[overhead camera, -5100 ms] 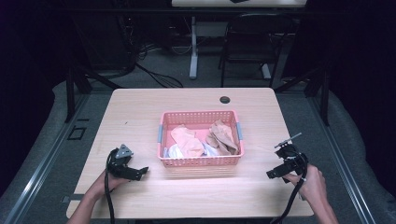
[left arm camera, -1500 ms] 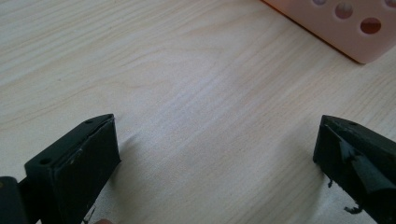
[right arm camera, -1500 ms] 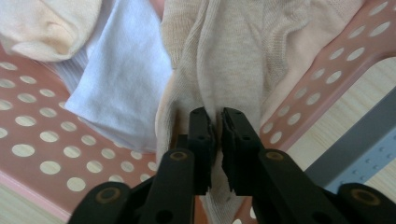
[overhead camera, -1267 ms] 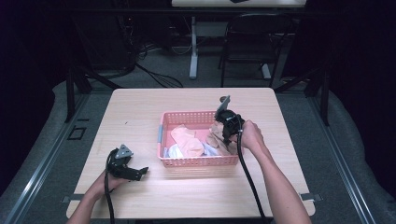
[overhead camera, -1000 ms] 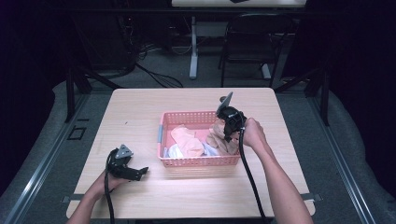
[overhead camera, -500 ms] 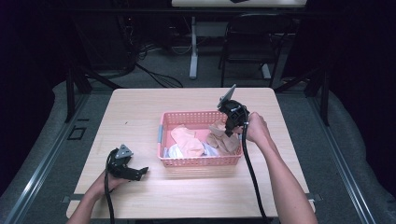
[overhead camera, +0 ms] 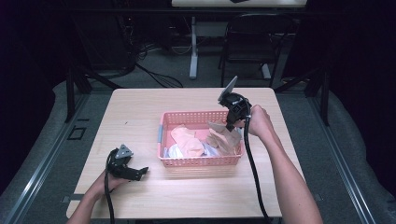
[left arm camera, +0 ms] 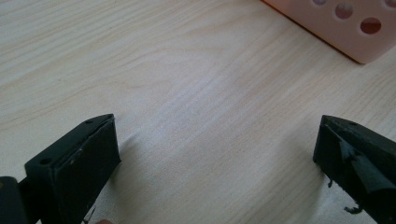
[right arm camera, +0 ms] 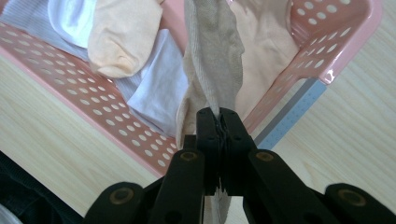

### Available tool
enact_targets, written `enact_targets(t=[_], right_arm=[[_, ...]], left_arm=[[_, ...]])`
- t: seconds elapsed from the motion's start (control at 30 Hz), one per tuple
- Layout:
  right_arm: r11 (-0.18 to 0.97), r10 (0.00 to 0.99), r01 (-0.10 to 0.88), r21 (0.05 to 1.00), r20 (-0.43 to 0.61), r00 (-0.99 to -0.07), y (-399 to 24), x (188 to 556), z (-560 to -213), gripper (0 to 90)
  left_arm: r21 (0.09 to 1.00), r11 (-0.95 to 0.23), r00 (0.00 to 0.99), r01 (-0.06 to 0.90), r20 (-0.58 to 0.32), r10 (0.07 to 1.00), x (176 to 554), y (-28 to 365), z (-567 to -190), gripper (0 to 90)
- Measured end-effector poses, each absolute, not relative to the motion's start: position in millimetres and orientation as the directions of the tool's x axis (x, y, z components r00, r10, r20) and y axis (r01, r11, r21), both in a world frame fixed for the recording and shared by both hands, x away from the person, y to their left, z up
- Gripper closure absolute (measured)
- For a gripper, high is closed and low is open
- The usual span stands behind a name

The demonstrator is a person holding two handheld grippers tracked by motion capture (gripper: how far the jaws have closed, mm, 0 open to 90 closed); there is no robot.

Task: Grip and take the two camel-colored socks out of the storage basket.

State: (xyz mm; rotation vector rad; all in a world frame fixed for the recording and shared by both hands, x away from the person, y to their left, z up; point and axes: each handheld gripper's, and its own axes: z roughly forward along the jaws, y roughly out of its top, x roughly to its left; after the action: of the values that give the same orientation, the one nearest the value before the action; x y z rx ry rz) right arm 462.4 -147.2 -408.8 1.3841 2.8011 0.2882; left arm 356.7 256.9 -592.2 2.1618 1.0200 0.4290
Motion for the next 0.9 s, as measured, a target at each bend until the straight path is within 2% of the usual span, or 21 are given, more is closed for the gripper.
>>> enact_targets(t=[0.53, 0.9], right_arm=[[0.607, 0.78, 0.773, 0.185, 0.048, -0.624, -145, 459, -375, 87.8], [0.594, 0.788, 0.776, 0.209, 0.039, -0.614, -153, 455, -366, 87.8]], left_arm=[[0.713, -0.447, 0.635, 0.541, 0.002, 0.772, 357, 257, -592, 0.0], [0.713, -0.447, 0.635, 0.541, 0.002, 0.772, 357, 257, -592, 0.0]])
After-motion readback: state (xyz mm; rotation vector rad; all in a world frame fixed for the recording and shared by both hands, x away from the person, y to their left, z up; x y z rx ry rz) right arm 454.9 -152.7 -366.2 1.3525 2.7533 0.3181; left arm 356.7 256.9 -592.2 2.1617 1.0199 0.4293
